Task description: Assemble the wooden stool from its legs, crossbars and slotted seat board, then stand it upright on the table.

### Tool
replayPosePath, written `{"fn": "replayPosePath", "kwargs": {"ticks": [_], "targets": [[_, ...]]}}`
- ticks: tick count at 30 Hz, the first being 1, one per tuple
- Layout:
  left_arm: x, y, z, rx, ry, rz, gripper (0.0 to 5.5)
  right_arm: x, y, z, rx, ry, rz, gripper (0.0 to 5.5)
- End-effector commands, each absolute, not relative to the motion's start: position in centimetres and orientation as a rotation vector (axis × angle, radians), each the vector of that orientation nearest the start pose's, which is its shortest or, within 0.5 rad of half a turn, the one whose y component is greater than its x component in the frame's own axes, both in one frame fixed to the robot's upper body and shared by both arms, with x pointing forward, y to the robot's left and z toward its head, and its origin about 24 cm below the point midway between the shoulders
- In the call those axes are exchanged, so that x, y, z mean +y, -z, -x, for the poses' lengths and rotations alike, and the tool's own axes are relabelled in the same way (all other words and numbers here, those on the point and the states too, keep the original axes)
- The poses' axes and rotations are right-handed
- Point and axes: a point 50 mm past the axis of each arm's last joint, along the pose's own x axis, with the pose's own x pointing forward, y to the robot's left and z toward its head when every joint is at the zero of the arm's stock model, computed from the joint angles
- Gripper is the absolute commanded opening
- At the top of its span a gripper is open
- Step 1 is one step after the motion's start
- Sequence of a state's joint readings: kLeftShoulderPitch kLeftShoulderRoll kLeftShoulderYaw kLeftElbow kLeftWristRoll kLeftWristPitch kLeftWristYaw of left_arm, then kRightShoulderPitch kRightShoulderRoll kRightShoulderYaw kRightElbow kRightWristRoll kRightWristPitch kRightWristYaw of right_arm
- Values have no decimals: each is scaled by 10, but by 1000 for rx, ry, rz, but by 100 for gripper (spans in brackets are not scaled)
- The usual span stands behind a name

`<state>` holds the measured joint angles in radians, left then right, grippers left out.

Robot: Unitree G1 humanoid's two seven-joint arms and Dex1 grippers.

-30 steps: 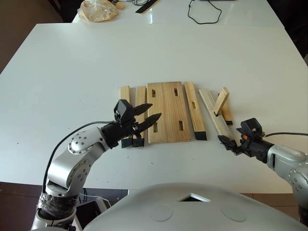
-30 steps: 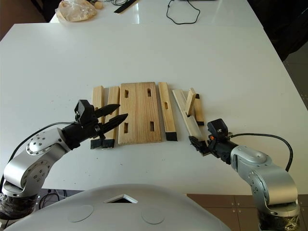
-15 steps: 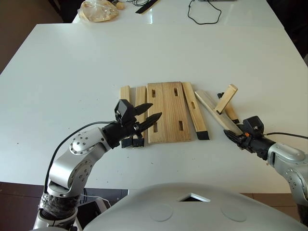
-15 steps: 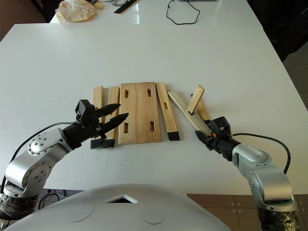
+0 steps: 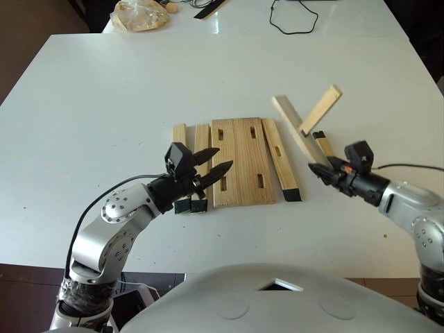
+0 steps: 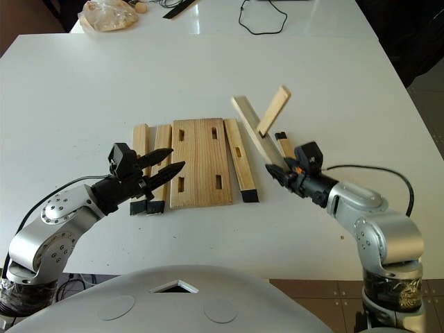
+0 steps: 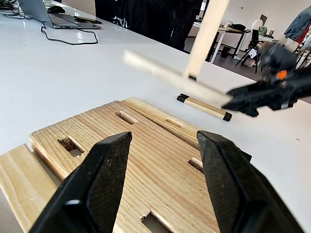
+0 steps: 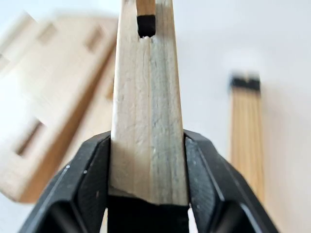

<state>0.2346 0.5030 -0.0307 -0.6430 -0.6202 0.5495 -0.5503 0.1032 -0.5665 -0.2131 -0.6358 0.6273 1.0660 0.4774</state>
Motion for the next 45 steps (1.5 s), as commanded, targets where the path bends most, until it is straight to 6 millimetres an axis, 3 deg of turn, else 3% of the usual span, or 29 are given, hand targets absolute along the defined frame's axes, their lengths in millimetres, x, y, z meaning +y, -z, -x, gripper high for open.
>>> {"fn": "replayPosePath", "kwargs": {"ticks": [1, 3, 6, 11, 19, 28, 39, 45], "targets": [[156, -104, -185, 192, 841, 121, 250, -194, -131, -209, 382, -689, -50, 203], [157, -116, -188, 143, 856, 227, 268, -188, -145, -214, 296, -788, -86, 203], [151, -144, -183, 46, 1020, 391, 307, -176, -167, -216, 172, -992, -154, 203], [152, -161, -207, 25, 1025, 525, 377, -171, -183, -213, 117, -1273, -238, 203], [140, -178, -191, 32, 1283, 557, 377, -170, -183, -208, 173, -1493, -212, 203], [136, -188, -184, -4, 1372, 516, 377, -177, -171, -205, 269, -1581, -179, 203], [132, -189, -174, -6, 1465, 522, 218, -181, -161, -207, 344, -1642, -119, 203], [130, -184, -172, 12, 1481, 487, 210, -182, -160, -204, 375, -1685, -121, 203]]}}
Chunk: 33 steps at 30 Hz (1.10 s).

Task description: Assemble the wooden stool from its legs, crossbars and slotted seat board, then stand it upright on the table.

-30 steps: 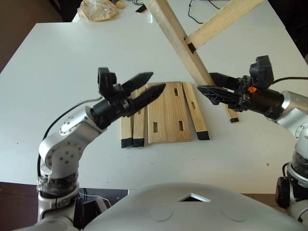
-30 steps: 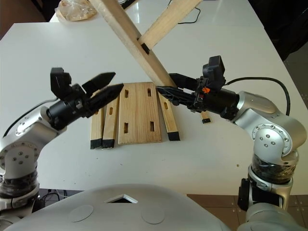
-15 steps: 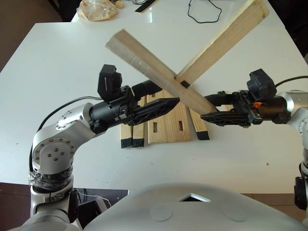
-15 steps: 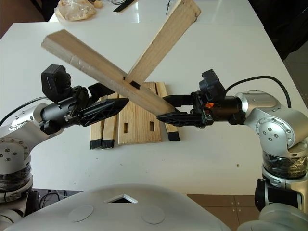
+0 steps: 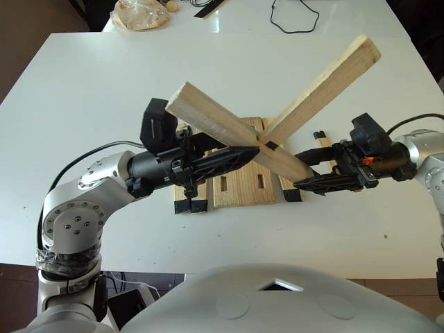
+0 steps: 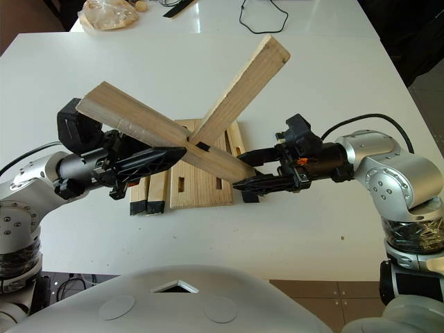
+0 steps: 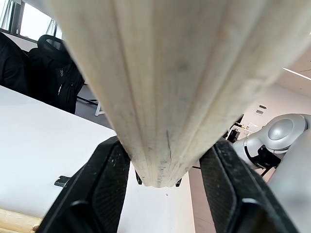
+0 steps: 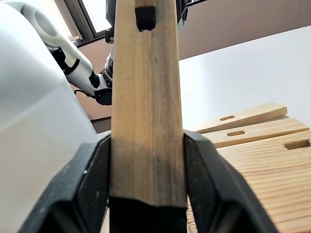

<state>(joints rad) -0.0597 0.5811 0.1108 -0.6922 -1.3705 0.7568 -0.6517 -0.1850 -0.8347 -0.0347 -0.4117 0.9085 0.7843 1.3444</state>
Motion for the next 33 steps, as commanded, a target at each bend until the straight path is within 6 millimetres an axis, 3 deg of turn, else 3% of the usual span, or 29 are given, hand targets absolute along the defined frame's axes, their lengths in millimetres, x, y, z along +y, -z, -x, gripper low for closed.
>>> {"fn": "replayPosePath", "kwargs": {"ticks": [1, 3, 4, 9, 14, 22, 27, 33], "targets": [[129, -184, -171, 15, 1489, 478, 210, -183, -159, -203, 388, -1694, -119, 203], [128, -183, -170, 18, 1497, 465, 210, -181, -156, -205, 407, -1664, -111, 203], [128, -182, -170, 18, 1497, 460, 209, -180, -155, -206, 404, -1659, -106, 239], [134, -178, -178, 5, 1429, 424, 206, -183, -160, -208, 398, -1639, -151, 300], [151, -178, -182, -26, 1333, 380, 206, -201, -174, -213, 338, -1552, -258, 300], [190, -166, -186, 98, 1206, 90, 205, -231, -188, -243, 219, -1273, -370, 300], [199, -162, -175, 167, 1265, -7, 205, -231, -179, -236, 230, -1250, -361, 300], [210, -164, -179, 186, 1252, -86, 205, -226, -166, -231, 264, -1234, -296, 300]]}}
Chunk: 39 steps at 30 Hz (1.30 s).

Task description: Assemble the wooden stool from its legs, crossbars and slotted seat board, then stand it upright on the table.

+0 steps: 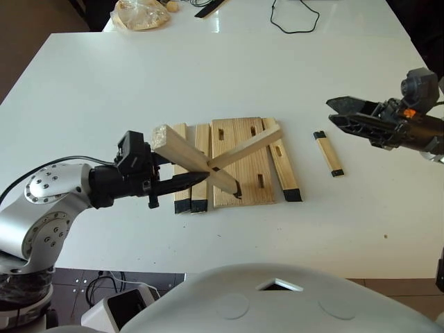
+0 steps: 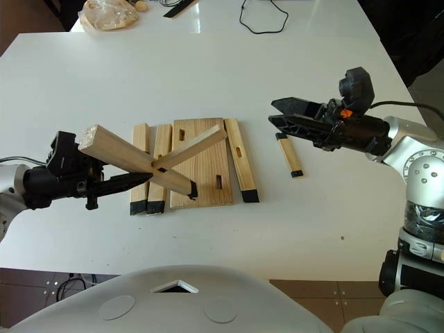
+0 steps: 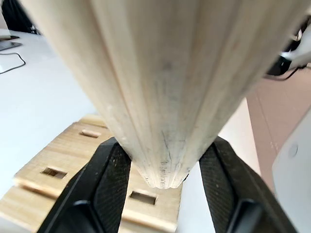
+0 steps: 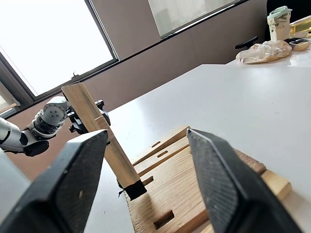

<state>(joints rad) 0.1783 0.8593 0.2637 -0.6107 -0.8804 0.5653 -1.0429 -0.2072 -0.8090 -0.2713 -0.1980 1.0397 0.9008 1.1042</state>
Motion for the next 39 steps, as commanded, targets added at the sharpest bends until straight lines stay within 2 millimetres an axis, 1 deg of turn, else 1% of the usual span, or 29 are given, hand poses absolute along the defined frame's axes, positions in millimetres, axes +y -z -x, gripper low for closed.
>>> {"fn": "replayPosePath", "kwargs": {"ticks": [1, 6, 9, 11, 13, 16, 20, 23, 28, 31, 35, 39], "targets": [[211, -164, -180, 185, 1251, -100, 205, -225, -163, -231, 270, -1232, -283, 300], [217, -166, -182, 207, 1261, -156, 205, -221, -155, -232, 287, -1211, -248, 300], [221, -162, -184, 244, 1266, -214, 205, -219, -155, -232, 284, -1211, -239, 300], [222, -160, -187, 247, 1267, -223, 205, -218, -154, -233, 281, -1209, -235, 300], [220, -155, -188, 258, 1281, -243, 205, -217, -153, -233, 283, -1212, -230, 300], [218, -144, -189, 301, 1305, -325, 205, -214, -152, -233, 284, -1223, -224, 300], [216, -146, -193, 301, 1344, -349, 205, -211, -152, -233, 282, -1229, -218, 300], [218, -147, -196, 323, 1357, -354, 205, -210, -151, -231, 281, -1225, -219, 300], [215, -140, -200, 355, 1359, -307, 205, -207, -147, -228, 287, -1228, -212, 300], [213, -135, -202, 404, 1347, -313, 205, -206, -147, -226, 282, -1226, -217, 300], [210, -130, -210, 469, 1331, -371, 205, -207, -150, -228, 270, -1221, -228, 300], [202, -130, -213, 494, 1362, -427, 205, -205, -151, -229, 263, -1220, -239, 300]]}}
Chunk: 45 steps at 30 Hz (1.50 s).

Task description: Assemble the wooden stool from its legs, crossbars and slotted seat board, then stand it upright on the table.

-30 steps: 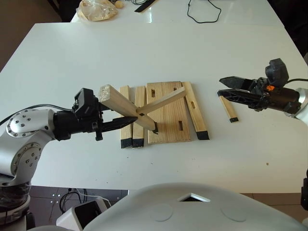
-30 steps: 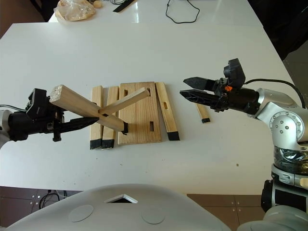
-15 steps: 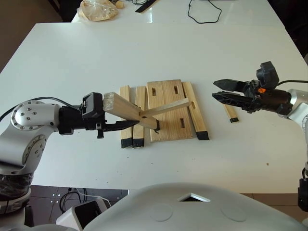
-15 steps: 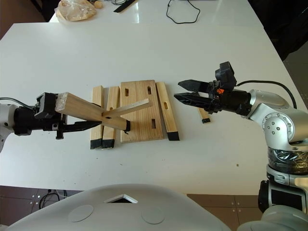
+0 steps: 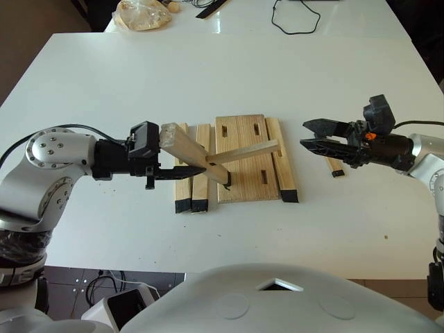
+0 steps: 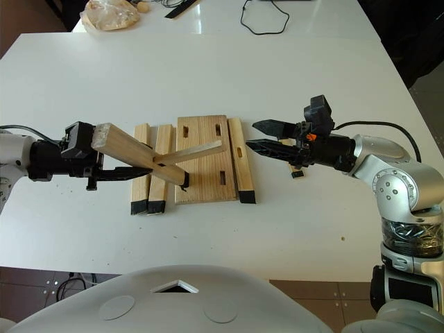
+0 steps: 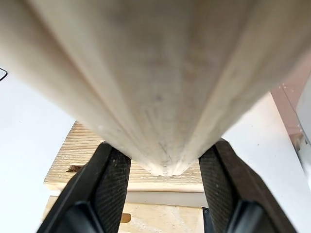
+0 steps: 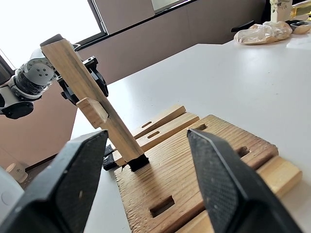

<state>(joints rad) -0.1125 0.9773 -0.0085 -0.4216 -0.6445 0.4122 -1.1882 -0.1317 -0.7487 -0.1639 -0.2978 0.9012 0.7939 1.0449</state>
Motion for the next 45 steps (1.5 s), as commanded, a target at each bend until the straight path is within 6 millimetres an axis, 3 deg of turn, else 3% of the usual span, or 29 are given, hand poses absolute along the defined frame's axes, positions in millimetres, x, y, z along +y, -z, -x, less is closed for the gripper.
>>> {"fn": "replayPosePath", "kwargs": {"ticks": [1, 11, 12, 13, 20, 23, 29, 34, 38, 45], "targets": [[201, -129, -214, 500, 1367, -437, 205, -205, -151, -229, 261, -1220, -243, 300], [211, -90, -210, 636, 1367, -369, 205, -203, -150, -230, 246, -1206, -270, 300], [211, -90, -211, 639, 1360, -365, 205, -203, -150, -229, 245, -1206, -271, 300], [210, -92, -213, 629, 1337, -346, 241, -204, -150, -229, 245, -1206, -269, 300], [206, -109, -224, 554, 1270, -321, 354, -205, -150, -229, 235, -1194, -270, 300], [214, -117, -225, 530, 1181, -333, 354, -206, -150, -228, 230, -1186, -270, 300], [226, -104, -198, 580, 944, -334, 354, -215, -147, -220, 228, -1133, -268, 300], [221, -87, -178, 622, 694, -279, 354, -223, -148, -214, 218, -1087, -261, 300], [209, -84, -167, 638, 646, -233, 354, -223, -147, -211, 222, -1079, -257, 300], [242, -72, -165, 760, 573, -350, 354, -222, -148, -211, 223, -1077, -248, 300]]}}
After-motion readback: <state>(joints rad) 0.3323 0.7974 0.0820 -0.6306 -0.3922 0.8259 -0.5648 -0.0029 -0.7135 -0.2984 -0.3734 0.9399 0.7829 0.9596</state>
